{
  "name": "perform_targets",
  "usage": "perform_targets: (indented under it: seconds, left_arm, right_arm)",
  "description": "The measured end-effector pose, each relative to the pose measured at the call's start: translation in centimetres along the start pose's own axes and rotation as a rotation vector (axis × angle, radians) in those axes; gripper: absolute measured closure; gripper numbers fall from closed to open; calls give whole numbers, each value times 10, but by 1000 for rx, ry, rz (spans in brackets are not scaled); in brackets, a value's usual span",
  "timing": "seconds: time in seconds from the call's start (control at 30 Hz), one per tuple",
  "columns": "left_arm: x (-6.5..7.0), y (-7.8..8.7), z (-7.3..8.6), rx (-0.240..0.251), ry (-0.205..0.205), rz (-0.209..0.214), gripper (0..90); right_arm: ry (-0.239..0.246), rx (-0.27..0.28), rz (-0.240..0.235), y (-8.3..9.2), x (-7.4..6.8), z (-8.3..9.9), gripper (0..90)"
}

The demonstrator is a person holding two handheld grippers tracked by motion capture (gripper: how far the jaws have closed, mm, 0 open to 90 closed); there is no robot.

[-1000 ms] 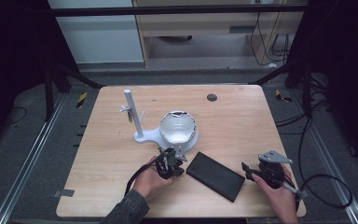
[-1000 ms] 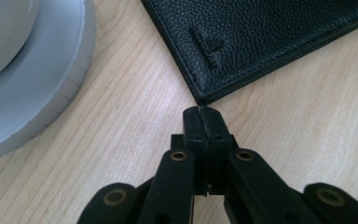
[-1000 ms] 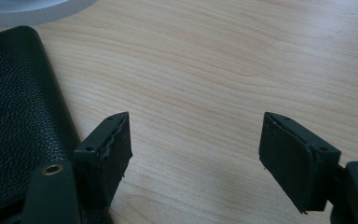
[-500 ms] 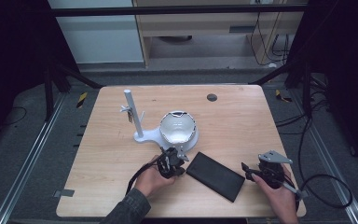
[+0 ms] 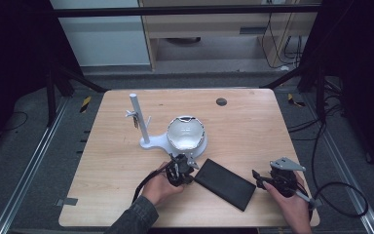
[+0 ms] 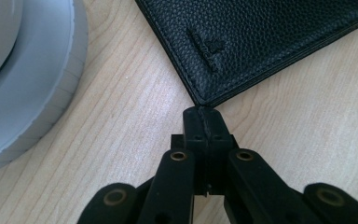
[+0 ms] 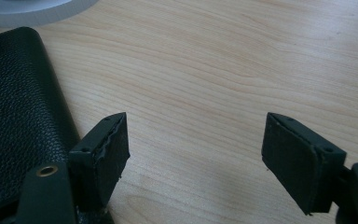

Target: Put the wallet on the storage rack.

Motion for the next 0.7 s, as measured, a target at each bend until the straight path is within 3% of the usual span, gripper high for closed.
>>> perform_targets:
  seconds: [0.23,0.37,0.6,0.7]
  left_arm:
    - [0,6,-2,40,13,-2,900]
    - [1,12,-9,105,35,-1,900]
    - [-6,16,-20,183,60,-2,900]
    - [-9,19,-26,209,62,-6,900]
  right_arm:
    - [15,14,0,0,0,-2,233]
    - [22,22,-15,2,-6,-4,233]
    - [58,59,-108,16,-40,-14,220]
    - [103,32,-140,23,-58,-14,202]
Point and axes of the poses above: each handheld gripper's, and its own axes: y roughly backward along the jaws, z roughly out of its underside, x roughly to its right, the point moved 8 cm from there along -y, roughly forward along the jaws, and after that the axes turned 6 degrees about -y, right-handed, at the moved point
